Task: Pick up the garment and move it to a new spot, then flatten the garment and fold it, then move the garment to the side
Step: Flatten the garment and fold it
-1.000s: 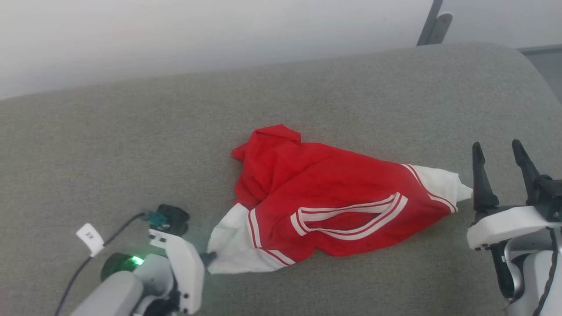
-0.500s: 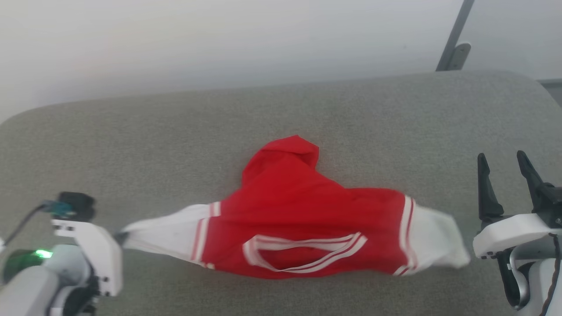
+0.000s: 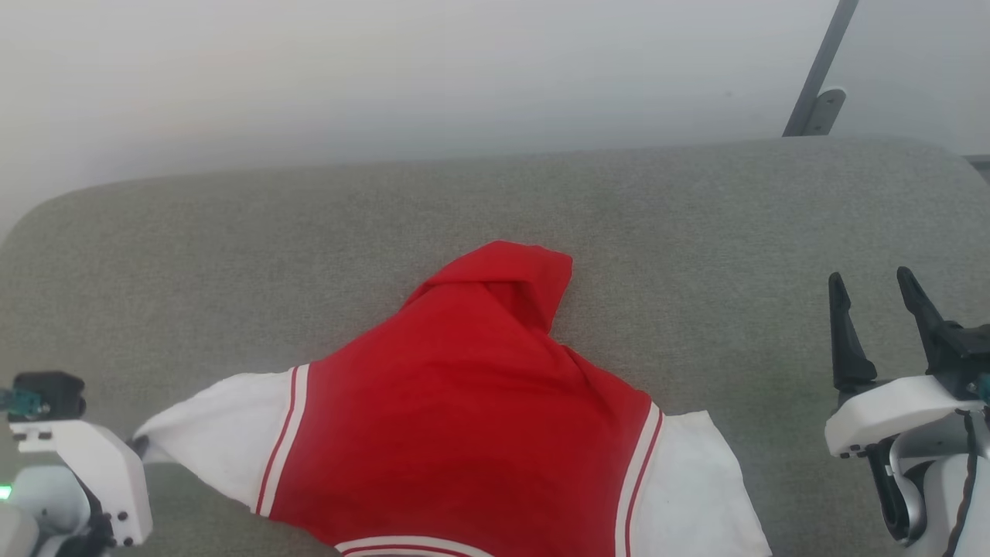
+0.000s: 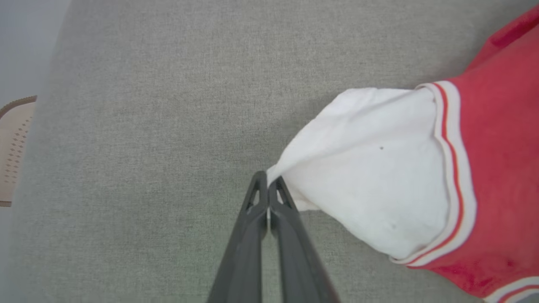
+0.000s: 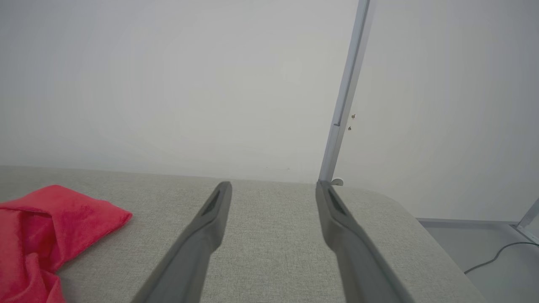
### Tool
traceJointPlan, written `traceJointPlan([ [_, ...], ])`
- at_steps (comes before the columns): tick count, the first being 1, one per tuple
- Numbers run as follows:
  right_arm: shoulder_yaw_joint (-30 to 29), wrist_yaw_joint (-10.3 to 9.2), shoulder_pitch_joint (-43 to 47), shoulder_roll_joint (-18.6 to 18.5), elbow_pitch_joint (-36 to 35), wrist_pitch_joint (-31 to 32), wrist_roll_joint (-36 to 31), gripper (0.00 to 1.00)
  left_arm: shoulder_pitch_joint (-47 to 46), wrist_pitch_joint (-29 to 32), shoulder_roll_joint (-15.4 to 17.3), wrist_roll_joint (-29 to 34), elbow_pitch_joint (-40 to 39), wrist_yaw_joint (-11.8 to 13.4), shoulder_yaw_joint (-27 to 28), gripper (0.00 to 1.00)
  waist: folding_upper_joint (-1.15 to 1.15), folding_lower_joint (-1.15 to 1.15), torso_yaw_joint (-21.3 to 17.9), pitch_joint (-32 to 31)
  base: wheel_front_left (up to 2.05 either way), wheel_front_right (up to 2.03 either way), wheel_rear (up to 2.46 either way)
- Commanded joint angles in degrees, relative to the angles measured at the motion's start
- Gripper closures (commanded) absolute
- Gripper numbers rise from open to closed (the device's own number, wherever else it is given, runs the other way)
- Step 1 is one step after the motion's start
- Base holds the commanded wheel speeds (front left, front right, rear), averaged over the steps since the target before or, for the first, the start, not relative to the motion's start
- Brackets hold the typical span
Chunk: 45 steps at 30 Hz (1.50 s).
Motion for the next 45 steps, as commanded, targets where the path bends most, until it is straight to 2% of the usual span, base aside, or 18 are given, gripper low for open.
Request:
traceJointPlan([
  [1, 0.18, -0.10, -0.21, -0.25, 0.23, 0.10, 0.08, 0.00, 0.84, -0.34, -0.44, -0.60, 0.42, 0.27, 0.15, 1.00, 0.00, 0.00, 0.12, 0.21, 0.00, 0.00, 0.00],
  [9, 0.64, -0.10, -0.98, -0.61, 1.50, -0.41, 0.54, 0.00, 1.61, -2.07, -3.19, -1.23, 3.92, -0.93, -0.99, 0.98, 0.00, 0.00, 0.24, 0.61, 0.00, 0.00, 0.00],
  [10, 0.71, -0.10, -1.14, -0.67, 1.58, -0.38, 0.57, 0.00, 1.44, -2.25, -3.30, -1.13, 4.34, -1.20, -1.08, 0.85, 0.00, 0.00, 0.23, 0.62, 0.00, 0.00, 0.00],
  [12, 0.81, -0.10, -1.37, -0.69, 1.76, -0.35, 0.61, 0.00, 0.93, -2.50, -3.81, -1.47, 5.29, -1.33, -1.10, 0.50, 0.00, 0.00, 0.24, 0.56, 0.00, 0.00, 0.00],
  [14, 0.96, -0.10, -1.51, -0.76, 1.98, -0.31, 0.58, 0.00, 0.49, -2.61, -3.93, -0.78, 6.10, -1.83, -1.65, 0.03, 0.00, 0.00, 0.21, 0.47, 0.00, 0.00, 0.00],
  [15, 1.07, -0.10, -1.56, -0.87, 2.12, -0.36, 0.66, 0.00, 0.33, -2.89, -4.27, -1.22, 6.53, -1.92, -1.37, 0.00, 0.00, 0.00, 0.23, 0.40, 0.00, 0.00, 0.00],
  [28, 1.74, -0.10, -0.59, -1.57, 1.53, -0.81, 1.26, 0.00, 1.22, -5.15, -3.85, -1.21, 6.03, -3.15, -1.36, 0.00, 0.00, 0.00, 1.08, -1.17, 0.00, 0.00, 0.00],
  [38, 2.13, -0.10, 1.33, 0.00, -2.61, -2.21, 0.54, 0.00, -0.17, -2.10, -3.68, -0.04, 4.32, -4.13, -3.85, 0.00, 0.00, 0.00, 0.64, -0.37, 0.00, 0.00, 0.00],
  [45, 5.02, -0.10, 4.37, 0.28, -5.71, 0.86, 1.57, 0.00, -2.90, -0.50, -4.61, 0.34, 7.13, -5.19, -5.15, 0.00, 0.00, 0.00, -0.38, 2.04, 0.00, 0.00, 0.00],
])
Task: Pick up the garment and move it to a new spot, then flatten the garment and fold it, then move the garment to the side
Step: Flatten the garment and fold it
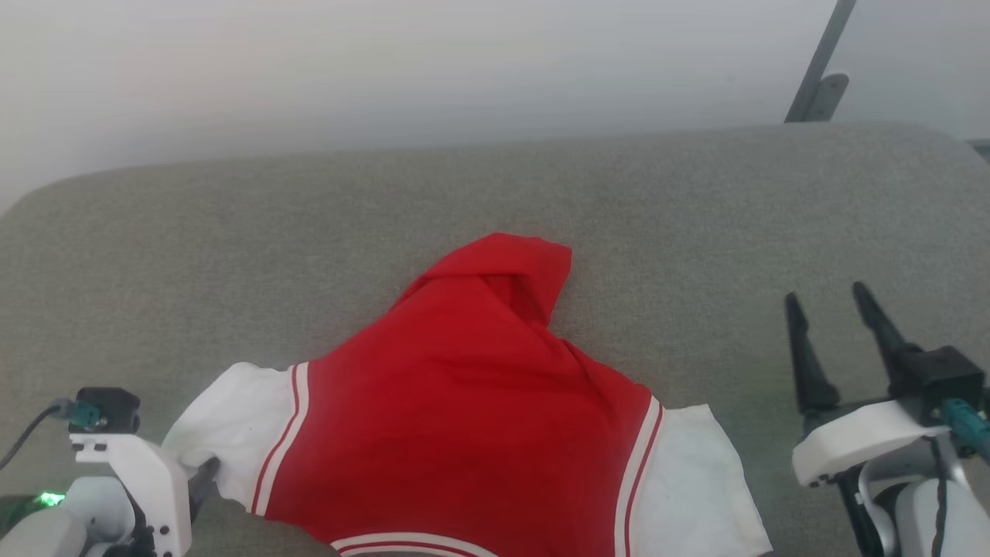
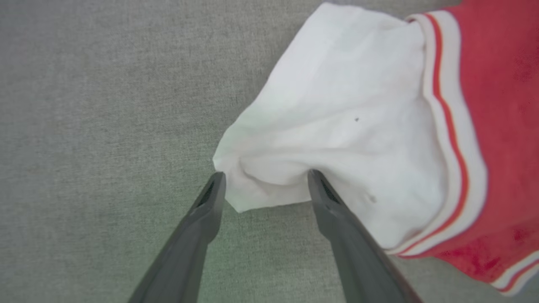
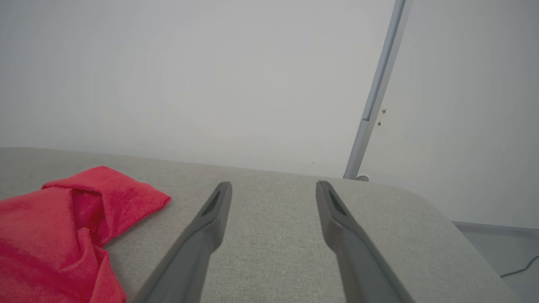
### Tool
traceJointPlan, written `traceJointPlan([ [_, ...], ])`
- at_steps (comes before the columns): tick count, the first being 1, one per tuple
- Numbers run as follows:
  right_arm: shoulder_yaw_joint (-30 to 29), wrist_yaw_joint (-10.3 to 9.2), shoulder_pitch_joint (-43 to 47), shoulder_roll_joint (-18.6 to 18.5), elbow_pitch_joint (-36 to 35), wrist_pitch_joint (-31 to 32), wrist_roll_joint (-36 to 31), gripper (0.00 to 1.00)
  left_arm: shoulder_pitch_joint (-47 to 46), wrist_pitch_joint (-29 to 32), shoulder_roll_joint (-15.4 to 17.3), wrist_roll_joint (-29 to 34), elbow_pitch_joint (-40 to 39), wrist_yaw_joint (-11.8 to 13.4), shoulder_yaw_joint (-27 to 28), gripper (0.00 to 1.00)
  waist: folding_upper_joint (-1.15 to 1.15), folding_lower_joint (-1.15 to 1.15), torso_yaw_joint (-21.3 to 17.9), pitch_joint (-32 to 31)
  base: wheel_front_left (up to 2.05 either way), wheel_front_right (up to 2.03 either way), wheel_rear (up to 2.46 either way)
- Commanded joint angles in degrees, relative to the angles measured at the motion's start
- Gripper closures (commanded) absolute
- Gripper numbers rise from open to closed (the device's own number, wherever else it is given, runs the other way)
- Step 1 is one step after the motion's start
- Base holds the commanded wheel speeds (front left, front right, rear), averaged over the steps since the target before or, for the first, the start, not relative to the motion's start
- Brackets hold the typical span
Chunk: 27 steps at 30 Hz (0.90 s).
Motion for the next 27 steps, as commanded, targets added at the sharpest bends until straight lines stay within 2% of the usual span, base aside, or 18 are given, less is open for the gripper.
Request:
traceJointPlan([
  [1, 0.62, -0.10, 0.75, -0.12, -0.64, 0.76, 0.50, 0.00, -1.22, 0.37, -0.14, 0.43, 0.70, -0.37, -0.23, 0.00, 0.00, 0.00, -0.39, 0.80, 0.00, 0.00, 0.00],
  [7, 5.21, -0.10, 3.36, -2.27, -2.87, 6.87, 3.57, 0.00, -4.64, 2.39, -0.98, 0.37, 5.15, -1.52, -1.18, 0.00, 0.00, 0.00, -0.87, 3.13, 0.00, 0.00, 0.00],
  [8, 6.18, -0.10, 3.86, -2.77, -3.21, 8.32, 4.45, 0.00, -5.18, 3.11, -1.12, 0.59, 6.05, -1.64, -1.59, 0.15, 0.00, 0.00, -0.92, 3.52, 0.00, 0.00, 0.00],
  [9, 6.96, -0.10, 4.24, -3.22, -3.63, 9.78, 5.50, 0.00, -5.72, 3.68, -1.34, 0.59, 6.85, -1.78, -1.82, 0.49, 0.00, 0.00, -0.95, 3.93, 0.00, 0.00, 0.00],
  [10, 7.77, -0.10, 4.74, -3.75, -3.92, 11.49, 6.43, 0.00, -6.07, 4.54, -1.86, -0.05, 7.65, -2.27, -1.99, 0.98, 0.00, 0.00, -0.99, 4.30, 0.00, 0.00, 0.00],
  [11, 8.80, -0.10, 5.22, -4.41, -4.34, 13.23, 7.23, 0.00, -6.37, 5.25, -2.27, -0.38, 8.34, -2.52, -2.09, 1.00, 0.00, 0.00, -1.02, 4.63, 0.00, 0.00, 0.00],
  [17, 12.88, -0.10, 8.31, -7.16, -6.98, 26.42, 13.97, 0.00, -8.37, 5.79, -3.66, -0.64, 10.47, -3.96, -2.96, 1.00, 0.00, 0.00, -0.77, 6.13, 0.00, 0.00, 0.00],
  [27, 12.48, -0.09, 12.23, -8.56, -10.84, 43.93, 18.68, 0.00, -10.33, 4.07, -5.24, -0.30, 12.24, -5.11, -3.63, 1.00, 0.00, 0.00, 0.13, 6.52, 0.00, 0.00, 0.00],
])
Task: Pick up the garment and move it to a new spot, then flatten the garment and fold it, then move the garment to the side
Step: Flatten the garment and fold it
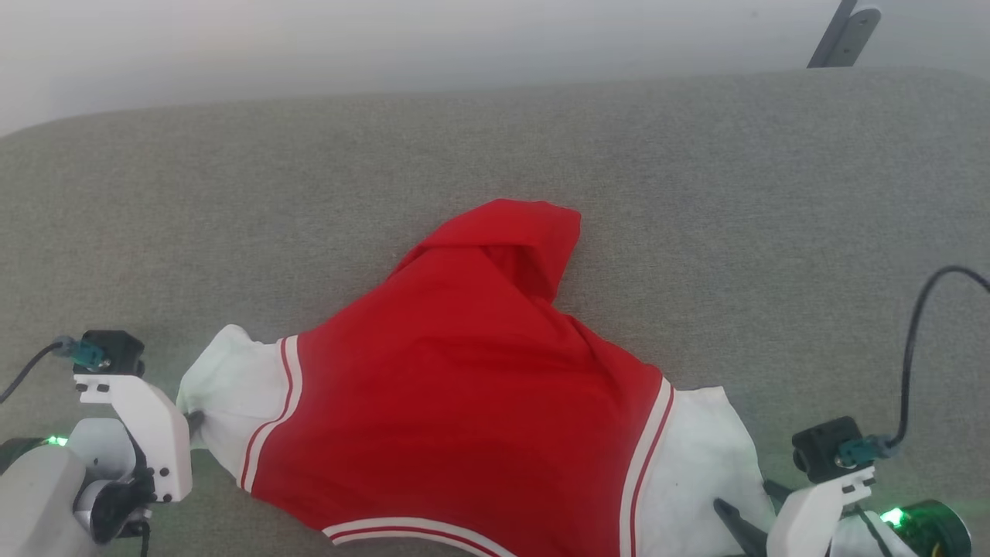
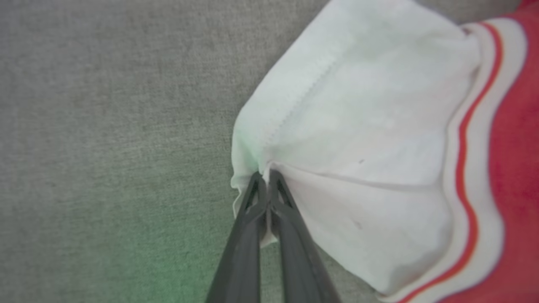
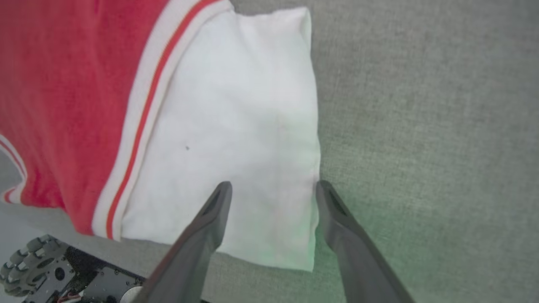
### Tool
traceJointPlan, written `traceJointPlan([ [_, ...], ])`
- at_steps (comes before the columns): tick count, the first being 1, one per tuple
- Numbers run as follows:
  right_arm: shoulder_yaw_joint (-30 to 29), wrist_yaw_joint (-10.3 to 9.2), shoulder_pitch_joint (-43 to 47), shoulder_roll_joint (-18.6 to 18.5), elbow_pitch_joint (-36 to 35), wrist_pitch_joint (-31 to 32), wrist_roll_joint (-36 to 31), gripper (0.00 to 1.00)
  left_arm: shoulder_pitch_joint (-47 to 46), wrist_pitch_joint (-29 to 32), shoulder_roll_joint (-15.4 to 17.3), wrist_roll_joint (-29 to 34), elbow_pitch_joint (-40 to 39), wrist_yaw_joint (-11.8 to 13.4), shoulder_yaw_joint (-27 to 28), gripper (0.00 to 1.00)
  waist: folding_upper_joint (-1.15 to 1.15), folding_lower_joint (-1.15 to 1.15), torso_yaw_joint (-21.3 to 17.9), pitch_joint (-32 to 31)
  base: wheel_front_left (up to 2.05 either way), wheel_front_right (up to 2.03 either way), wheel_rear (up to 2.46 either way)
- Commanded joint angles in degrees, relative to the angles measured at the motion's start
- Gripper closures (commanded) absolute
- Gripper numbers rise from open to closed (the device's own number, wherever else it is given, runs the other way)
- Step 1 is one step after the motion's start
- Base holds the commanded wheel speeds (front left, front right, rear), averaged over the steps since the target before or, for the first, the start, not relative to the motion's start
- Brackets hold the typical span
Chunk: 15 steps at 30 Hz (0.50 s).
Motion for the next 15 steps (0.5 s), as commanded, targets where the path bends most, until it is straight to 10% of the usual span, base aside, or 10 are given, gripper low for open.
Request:
traceJointPlan([
  [1, -0.33, -0.08, 0.43, -0.15, -0.45, 1.59, -0.30, 0.00, 0.32, 0.02, -1.97, 0.24, 1.11, -0.28, -1.26, 1.00, -0.01, 0.00, 0.21, 0.05, 0.00, 0.00, 0.00],
  [9, 0.26, -0.05, -1.43, 0.55, 4.78, 8.86, -0.57, 0.00, -1.16, -0.77, -2.63, 0.44, 2.23, -0.76, -1.68, 1.00, -0.01, 0.00, 1.21, 0.45, 0.00, 0.00, 0.00],
  [10, 0.94, -0.05, -2.05, 0.37, 5.60, 9.25, -0.37, 0.35, -1.27, -0.84, -2.72, 0.40, 2.38, -0.74, -1.72, 1.00, -0.01, 0.00, 1.32, 0.46, 0.00, 0.00, 0.00],
  [11, 1.48, -0.05, -2.89, 0.24, 6.27, 8.78, 0.01, 0.98, -1.41, -0.94, -2.81, 0.35, 2.55, -0.80, -1.75, 1.00, -0.01, 0.00, 1.43, 0.47, 0.00, 0.00, 0.00],
  [15, 2.75, -0.05, -5.12, -1.04, 9.15, 8.08, 0.76, 1.00, -1.81, -1.05, -2.93, 0.45, 3.19, -1.19, -2.11, 1.00, -0.01, 0.00, 2.02, 0.29, 0.00, 0.00, 0.00],
])
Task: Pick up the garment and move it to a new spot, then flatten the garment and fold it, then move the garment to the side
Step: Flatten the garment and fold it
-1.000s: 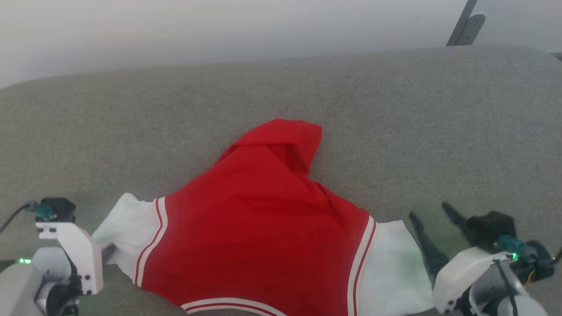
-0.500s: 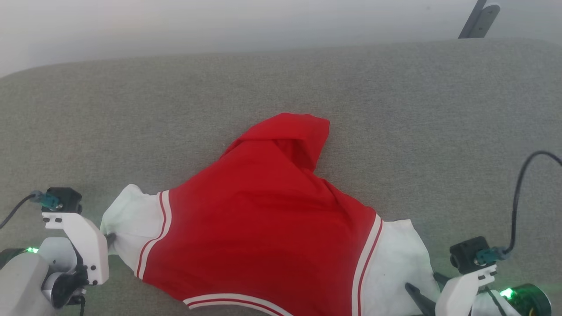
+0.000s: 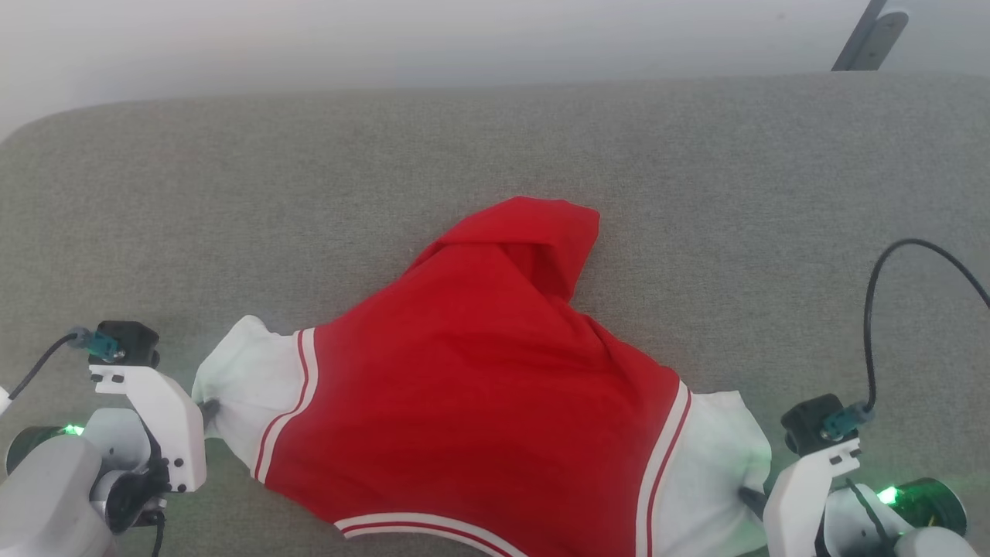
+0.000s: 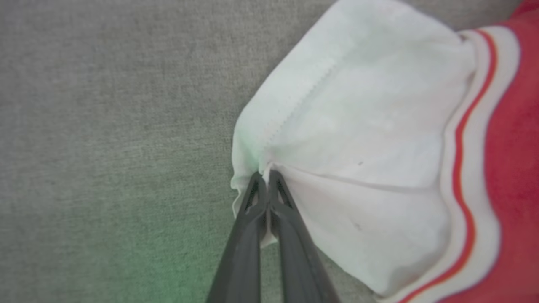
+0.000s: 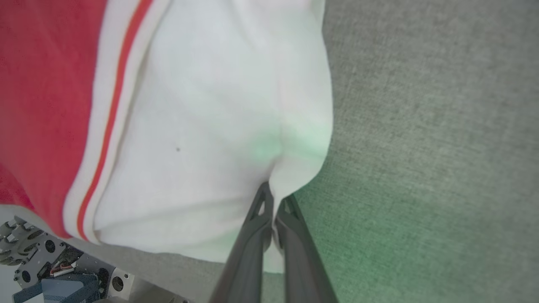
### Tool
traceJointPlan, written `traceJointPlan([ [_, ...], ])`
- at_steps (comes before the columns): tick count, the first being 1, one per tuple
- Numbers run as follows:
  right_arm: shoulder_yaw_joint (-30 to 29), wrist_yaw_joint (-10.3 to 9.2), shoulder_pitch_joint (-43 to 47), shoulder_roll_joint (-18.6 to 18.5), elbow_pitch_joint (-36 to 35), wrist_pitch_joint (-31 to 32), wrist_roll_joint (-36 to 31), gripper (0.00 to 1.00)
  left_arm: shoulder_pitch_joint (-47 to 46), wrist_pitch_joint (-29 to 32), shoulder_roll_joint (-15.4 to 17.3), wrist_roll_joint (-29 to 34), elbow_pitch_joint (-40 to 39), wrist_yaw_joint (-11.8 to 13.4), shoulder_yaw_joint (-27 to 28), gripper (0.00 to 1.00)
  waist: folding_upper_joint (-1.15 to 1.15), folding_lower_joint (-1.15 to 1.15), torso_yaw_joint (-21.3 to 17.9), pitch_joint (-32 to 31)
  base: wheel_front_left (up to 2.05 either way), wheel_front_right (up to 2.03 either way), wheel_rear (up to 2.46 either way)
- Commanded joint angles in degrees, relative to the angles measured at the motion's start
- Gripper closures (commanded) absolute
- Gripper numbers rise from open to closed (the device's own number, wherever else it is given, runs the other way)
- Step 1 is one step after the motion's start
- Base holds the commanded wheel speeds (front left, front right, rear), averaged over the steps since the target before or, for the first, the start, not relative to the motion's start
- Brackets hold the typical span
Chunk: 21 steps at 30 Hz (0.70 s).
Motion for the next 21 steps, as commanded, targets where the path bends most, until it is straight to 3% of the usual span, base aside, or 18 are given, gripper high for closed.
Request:
traceJointPlan([
  [1, 0.71, -0.02, -0.71, 0.64, 1.48, -0.68, 1.00, 1.00, 0.40, 0.39, -1.36, 0.25, 1.06, -0.22, -0.95, 1.00, 0.00, 0.00, 0.23, -0.18, 0.00, 0.00, 0.00],
  [8, -1.24, -0.05, -5.25, -0.69, -1.37, -3.24, 5.11, 1.00, -1.33, 1.07, 0.41, -0.49, -1.56, -0.49, -0.38, 1.00, 0.00, 0.00, 0.80, -1.67, 0.00, 0.00, 0.00],
  [11, -1.76, -0.05, -8.71, -2.66, -4.72, -3.78, 7.46, 1.00, -3.04, 2.82, 3.11, 1.09, -5.57, 0.73, -0.68, 1.00, 0.00, 0.00, 0.99, -3.80, 0.00, 0.00, 0.00],
  [21, 1.16, -0.05, -22.30, -8.19, -8.52, -5.93, 10.07, 1.00, -10.70, 8.82, 7.39, 2.41, -20.03, 3.13, 0.59, 1.00, 0.00, 0.00, 1.19, -9.69, 0.00, 0.00, 0.00],
])
